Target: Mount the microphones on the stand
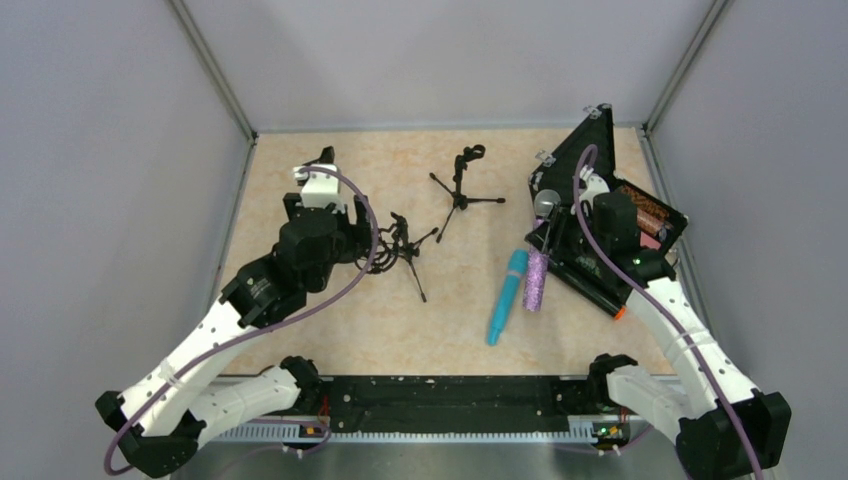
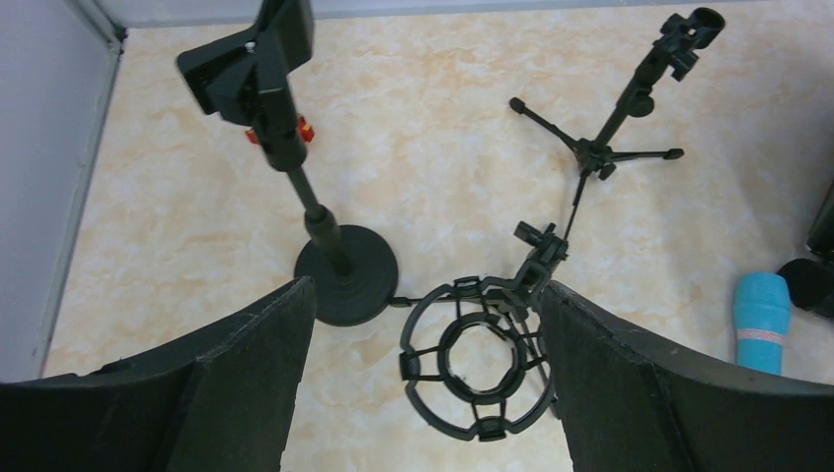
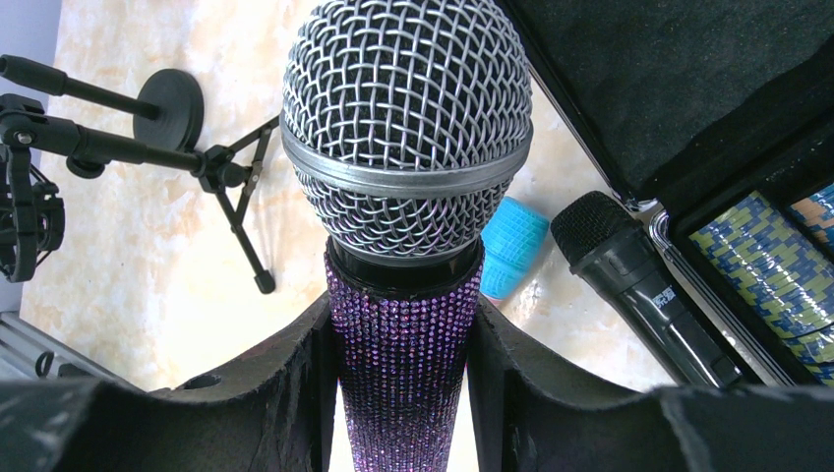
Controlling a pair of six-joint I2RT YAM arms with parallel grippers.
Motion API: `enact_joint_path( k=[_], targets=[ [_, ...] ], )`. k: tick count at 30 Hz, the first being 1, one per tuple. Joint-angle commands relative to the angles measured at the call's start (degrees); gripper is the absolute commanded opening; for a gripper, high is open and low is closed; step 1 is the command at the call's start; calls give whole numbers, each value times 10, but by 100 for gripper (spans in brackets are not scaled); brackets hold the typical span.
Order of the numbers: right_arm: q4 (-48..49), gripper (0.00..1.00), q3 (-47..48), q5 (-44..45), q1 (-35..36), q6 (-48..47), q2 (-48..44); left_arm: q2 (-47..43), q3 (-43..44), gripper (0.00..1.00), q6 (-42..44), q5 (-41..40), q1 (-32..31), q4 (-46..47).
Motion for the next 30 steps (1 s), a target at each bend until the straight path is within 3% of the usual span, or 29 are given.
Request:
enact_joint_path(
  k=[1,8,18,24,30],
  targets=[
    [54,0,11,-20,-6,14,3,-21,-5,88,-3,-11,22,-40],
    [51,0,21,-22,-6,20,9,6,-3,87,-17,50,87,-88],
    [47,0,21,-18,-7,20,8,52,-37,87,-57,299,210,-50],
    [44,0,20,-15,-6,18,9,72,-58,85,-69,383,236,-25],
    [45,0,19,-15,-6,18,11,83,-73,80,-67,414,240,-19]
  ],
)
